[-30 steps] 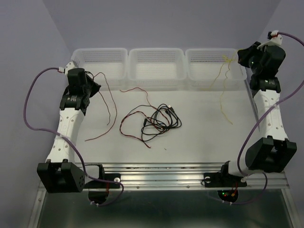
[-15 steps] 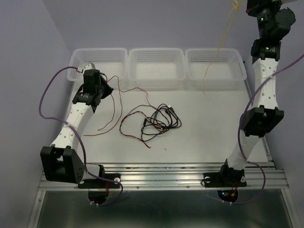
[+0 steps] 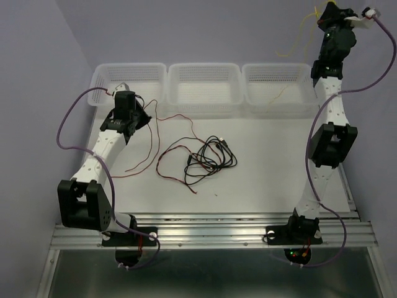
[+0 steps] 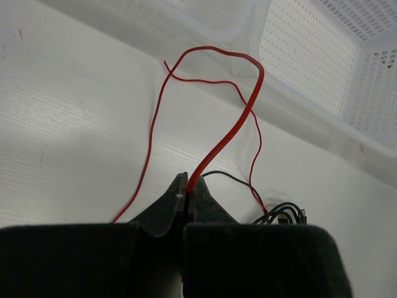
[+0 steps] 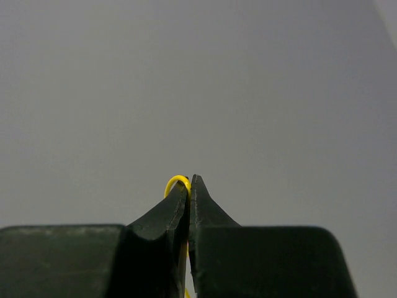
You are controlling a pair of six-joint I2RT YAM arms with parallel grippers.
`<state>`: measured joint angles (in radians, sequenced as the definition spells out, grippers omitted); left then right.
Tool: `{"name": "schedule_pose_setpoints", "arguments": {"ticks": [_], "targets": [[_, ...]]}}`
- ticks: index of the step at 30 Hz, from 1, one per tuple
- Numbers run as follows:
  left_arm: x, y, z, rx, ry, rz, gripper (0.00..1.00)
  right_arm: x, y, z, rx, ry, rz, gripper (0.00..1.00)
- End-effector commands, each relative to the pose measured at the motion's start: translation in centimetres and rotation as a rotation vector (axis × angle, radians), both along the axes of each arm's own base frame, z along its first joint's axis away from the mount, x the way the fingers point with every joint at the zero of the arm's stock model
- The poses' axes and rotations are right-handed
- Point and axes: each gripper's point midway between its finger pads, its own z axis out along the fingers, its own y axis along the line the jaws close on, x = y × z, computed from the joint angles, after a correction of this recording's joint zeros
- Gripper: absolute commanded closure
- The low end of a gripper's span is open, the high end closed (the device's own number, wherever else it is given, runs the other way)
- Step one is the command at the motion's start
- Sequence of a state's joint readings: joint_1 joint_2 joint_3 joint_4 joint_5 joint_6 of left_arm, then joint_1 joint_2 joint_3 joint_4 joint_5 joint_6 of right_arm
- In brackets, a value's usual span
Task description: Untangle the cables
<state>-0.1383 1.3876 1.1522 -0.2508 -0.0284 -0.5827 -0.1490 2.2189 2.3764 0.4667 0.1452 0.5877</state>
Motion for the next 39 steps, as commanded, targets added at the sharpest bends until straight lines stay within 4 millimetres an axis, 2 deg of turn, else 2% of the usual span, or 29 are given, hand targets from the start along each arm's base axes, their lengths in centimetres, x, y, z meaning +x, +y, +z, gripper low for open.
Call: {"name": "schedule_pose_setpoints", "arguments": {"ticks": [1,3,4,6,7,8,11,12,14,15,17,19,20,21,22,24,25,29,30,31,32,33,34,35,36,37,38,39], "targets": [[0.9,-0.5,0.8,0.007,-0.041,-0.026,1.00,1.4,-0.5,-5.9,0.002,0.094,-0.044,0.99],[0.8,-0.5,0.4,0.007,-0.032,-0.026,1.00,1.9,-0.1,-9.0,0.006,0.144,-0.041,0.99],[0.8,-0.5,0.2,0.007,-0.027,-0.027,1.00,2.5,-0.2,-12.5,0.016,0.213,-0.043,0.99],[0.8,-0.6,0.0,0.008,-0.024,-0.031,1.00,3.3,-0.5,-16.5,0.029,0.299,-0.051,0.99],[0.9,-0.7,-0.3,0.007,-0.018,-0.032,1.00,3.7,0.6,-18.7,-0.007,0.335,-0.025,0.99],[0.8,-0.7,-0.4,0.007,-0.014,-0.033,1.00,4.0,0.7,-20.5,-0.002,0.372,-0.013,0.99],[0.7,-0.7,-0.8,0.007,-0.006,-0.034,1.00,4.3,0.6,-24.6,0.014,0.476,-0.046,0.99],[0.7,-0.7,-0.8,0.005,-0.006,-0.033,1.00,4.5,1.2,-25.7,0.010,0.500,-0.044,0.99],[0.6,-0.8,-0.8,0.003,-0.004,-0.037,1.00,4.5,1.0,-27.3,0.013,0.548,-0.051,0.91],[0.6,-0.8,-0.8,0.002,-0.004,-0.036,1.00,4.5,1.7,-27.9,0.010,0.566,-0.044,0.86],[0.6,-0.8,-0.9,0.003,-0.002,-0.037,1.00,4.5,1.5,-28.8,0.016,0.593,-0.054,0.69],[0.4,-0.9,-0.8,0.003,-0.005,-0.042,1.00,4.4,1.4,-29.7,0.013,0.638,-0.061,0.59],[0.4,-0.9,-0.6,0.004,-0.010,-0.043,1.00,4.3,1.3,-31.3,0.013,0.696,-0.066,0.46],[0.3,-0.9,-0.5,0.005,-0.015,-0.044,1.00,4.3,1.2,-31.2,0.013,0.711,-0.071,0.40],[0.2,-0.9,-0.3,0.007,-0.018,-0.047,1.00,4.2,1.0,-31.3,0.015,0.728,-0.082,0.21],[0.1,-0.9,0.2,0.007,-0.030,-0.048,1.00,3.6,1.2,-32.0,0.012,0.777,-0.099,0.00],[0.1,-0.9,0.6,0.007,-0.038,-0.047,1.00,3.3,1.0,-31.8,0.014,0.784,-0.113,0.00],[-0.2,-0.9,1.7,0.009,-0.063,-0.051,1.00,1.7,2.3,-31.0,-0.044,0.802,-0.117,0.00],[-0.2,-0.9,1.9,0.011,-0.069,-0.053,1.00,1.2,2.9,-29.7,-0.060,0.786,-0.109,0.00],[-0.3,-1.0,2.4,0.010,-0.081,-0.055,1.00,0.9,3.3,-29.5,-0.078,0.787,-0.091,0.00],[-0.3,-1.0,2.7,0.013,-0.087,-0.061,1.00,0.5,4.0,-29.9,-0.125,0.804,-0.076,0.00],[-0.4,-1.1,2.8,0.021,-0.093,-0.071,1.00,-0.1,5.2,-28.3,-0.159,0.778,-0.045,0.00],[-0.5,-1.2,3.6,0.022,-0.113,-0.078,1.00,-0.5,6.3,-27.8,-0.194,0.767,-0.011,0.00],[-0.4,-1.2,3.9,0.033,-0.121,-0.085,1.00,-1.3,7.5,-28.5,-0.256,0.776,0.001,0.00],[-0.6,-1.8,4.4,0.015,-0.129,-0.116,1.00,-1.9,7.6,-28.0,-0.275,0.762,0.004,0.00],[-0.6,-2.1,5.5,0.020,-0.157,-0.130,1.00,-2.9,8.7,-25.8,-0.294,0.716,0.033,0.00],[-0.6,-2.4,6.2,0.018,-0.175,-0.147,1.00,-3.5,9.5,-25.1,-0.292,0.691,0.057,0.00],[-0.6,-2.7,7.0,0.019,-0.192,-0.158,1.00,-4.4,10.0,-25.8,-0.289,0.702,0.088,0.00]]}}
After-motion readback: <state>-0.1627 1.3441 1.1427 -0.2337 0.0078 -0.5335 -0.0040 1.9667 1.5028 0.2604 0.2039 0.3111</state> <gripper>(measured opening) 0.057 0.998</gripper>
